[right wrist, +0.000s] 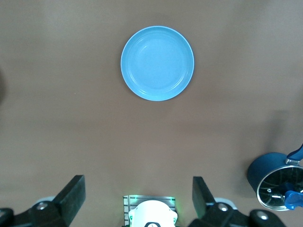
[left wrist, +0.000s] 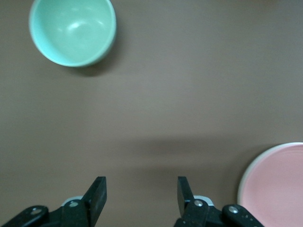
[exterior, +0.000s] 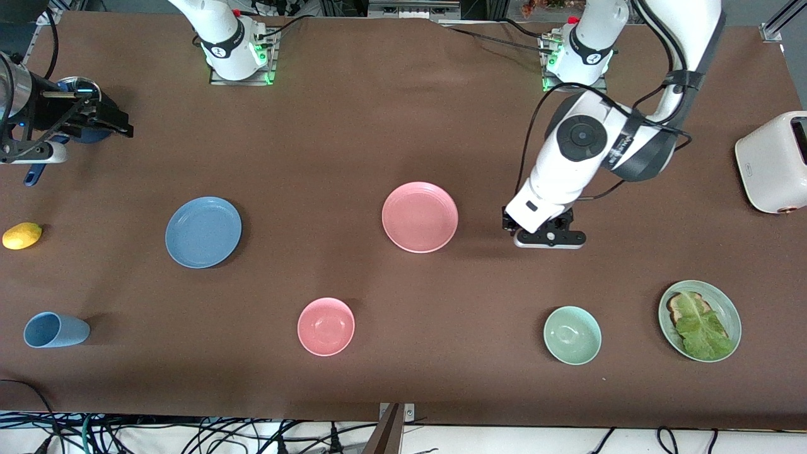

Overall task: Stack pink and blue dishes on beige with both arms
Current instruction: 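Raise the left gripper away while the right gripper reaches the blue plate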

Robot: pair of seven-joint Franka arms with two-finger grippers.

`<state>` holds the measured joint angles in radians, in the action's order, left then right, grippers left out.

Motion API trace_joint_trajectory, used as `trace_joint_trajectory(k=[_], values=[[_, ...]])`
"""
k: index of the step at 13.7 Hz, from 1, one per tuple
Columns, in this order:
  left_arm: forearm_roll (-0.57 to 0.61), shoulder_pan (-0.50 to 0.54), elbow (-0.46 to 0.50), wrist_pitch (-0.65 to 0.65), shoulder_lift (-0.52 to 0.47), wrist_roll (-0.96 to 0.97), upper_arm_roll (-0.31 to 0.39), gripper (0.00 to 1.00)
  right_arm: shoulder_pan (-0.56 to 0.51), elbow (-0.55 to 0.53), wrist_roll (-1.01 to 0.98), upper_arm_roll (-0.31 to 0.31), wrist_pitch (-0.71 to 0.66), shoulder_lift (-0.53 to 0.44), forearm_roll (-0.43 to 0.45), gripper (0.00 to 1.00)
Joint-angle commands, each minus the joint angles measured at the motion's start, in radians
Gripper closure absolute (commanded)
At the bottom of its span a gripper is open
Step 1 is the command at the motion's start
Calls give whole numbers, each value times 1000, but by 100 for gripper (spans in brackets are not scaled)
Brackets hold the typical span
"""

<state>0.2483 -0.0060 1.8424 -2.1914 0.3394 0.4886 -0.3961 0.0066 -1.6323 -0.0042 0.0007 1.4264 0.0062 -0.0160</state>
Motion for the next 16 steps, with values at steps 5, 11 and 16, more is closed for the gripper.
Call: trace_joint_trajectory(k=[5, 11, 16], values=[[-103, 33, -11, 99, -85, -367, 164, 31, -16, 5, -16, -37, -6, 81, 18, 0], [-104, 61, -84, 211, -112, -521, 250, 31, -20, -82, -160, -126, 193, 239, 2, 0], [-116, 81, -181, 320, -120, -558, 278, 31, -53, -213, -296, -128, 521, 357, -30, 0]])
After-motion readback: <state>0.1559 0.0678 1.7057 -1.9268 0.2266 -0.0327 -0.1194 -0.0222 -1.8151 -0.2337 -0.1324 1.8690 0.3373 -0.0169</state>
